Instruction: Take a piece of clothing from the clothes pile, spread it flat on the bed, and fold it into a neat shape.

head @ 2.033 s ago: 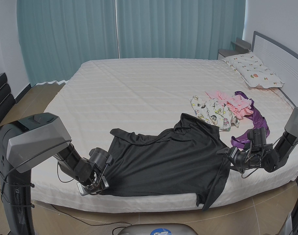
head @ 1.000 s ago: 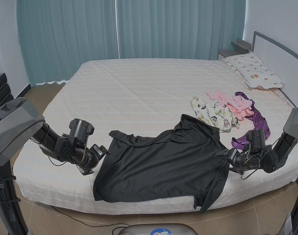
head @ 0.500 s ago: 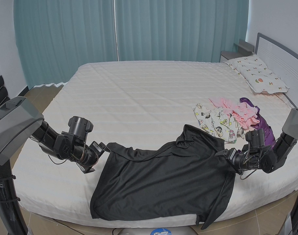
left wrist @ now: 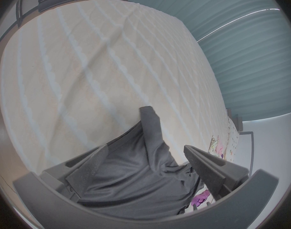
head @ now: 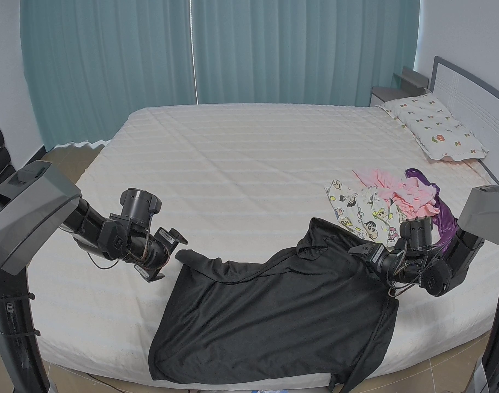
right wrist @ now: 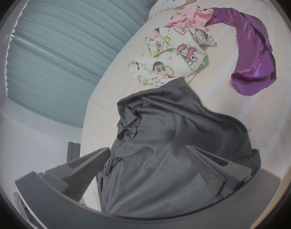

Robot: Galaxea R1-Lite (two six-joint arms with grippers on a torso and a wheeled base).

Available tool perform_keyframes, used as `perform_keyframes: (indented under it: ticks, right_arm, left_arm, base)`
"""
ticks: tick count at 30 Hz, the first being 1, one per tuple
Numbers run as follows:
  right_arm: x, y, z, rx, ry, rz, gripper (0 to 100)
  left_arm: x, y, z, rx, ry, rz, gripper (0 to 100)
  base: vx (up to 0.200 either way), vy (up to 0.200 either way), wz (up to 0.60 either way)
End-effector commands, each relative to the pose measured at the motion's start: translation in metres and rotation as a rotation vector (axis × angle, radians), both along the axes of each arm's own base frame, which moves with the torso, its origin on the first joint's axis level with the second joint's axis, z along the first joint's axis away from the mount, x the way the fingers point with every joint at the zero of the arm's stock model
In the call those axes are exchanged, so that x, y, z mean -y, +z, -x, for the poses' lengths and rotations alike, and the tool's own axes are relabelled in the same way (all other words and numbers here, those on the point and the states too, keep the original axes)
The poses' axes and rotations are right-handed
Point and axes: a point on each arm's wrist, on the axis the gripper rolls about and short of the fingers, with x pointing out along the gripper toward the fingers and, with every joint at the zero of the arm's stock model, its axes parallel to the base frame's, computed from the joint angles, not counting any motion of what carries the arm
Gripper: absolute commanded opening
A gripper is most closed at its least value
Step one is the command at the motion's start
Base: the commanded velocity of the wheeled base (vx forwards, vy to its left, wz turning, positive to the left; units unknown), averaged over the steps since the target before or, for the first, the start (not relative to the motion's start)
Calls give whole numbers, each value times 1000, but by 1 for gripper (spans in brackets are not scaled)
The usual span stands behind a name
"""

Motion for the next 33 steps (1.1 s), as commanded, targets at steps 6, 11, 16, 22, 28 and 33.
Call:
perform_keyframes:
  ticks: [6,11,16,22,28,33]
  right_arm:
    - [-3,-6,3,-19,5,4,100]
    - [-2,-7,3,-22,2,5,100]
    - [-2,-7,3,-22,2,5,100]
    - [-2,-7,2,-21,2,5,100]
    - [-2,-6,1,-16,2,4,100]
    - [-3,-10,0,-24,2,6,100]
  left_arm:
    - [12,-35,-56,43,5,-65,100]
    - [14,-43,-57,25,-26,-120,100]
    - [15,-45,-56,17,-29,-174,100]
    - [25,-47,-63,42,-42,-176,100]
    - [31,-61,-71,48,-42,-230,100]
    - [32,-71,-73,44,-51,-266,0]
  base:
    - [0,0,0]
    - [0,0,0]
    - [0,0,0]
    - [0,0,0]
    - [0,0,0]
    - [0,0,0]
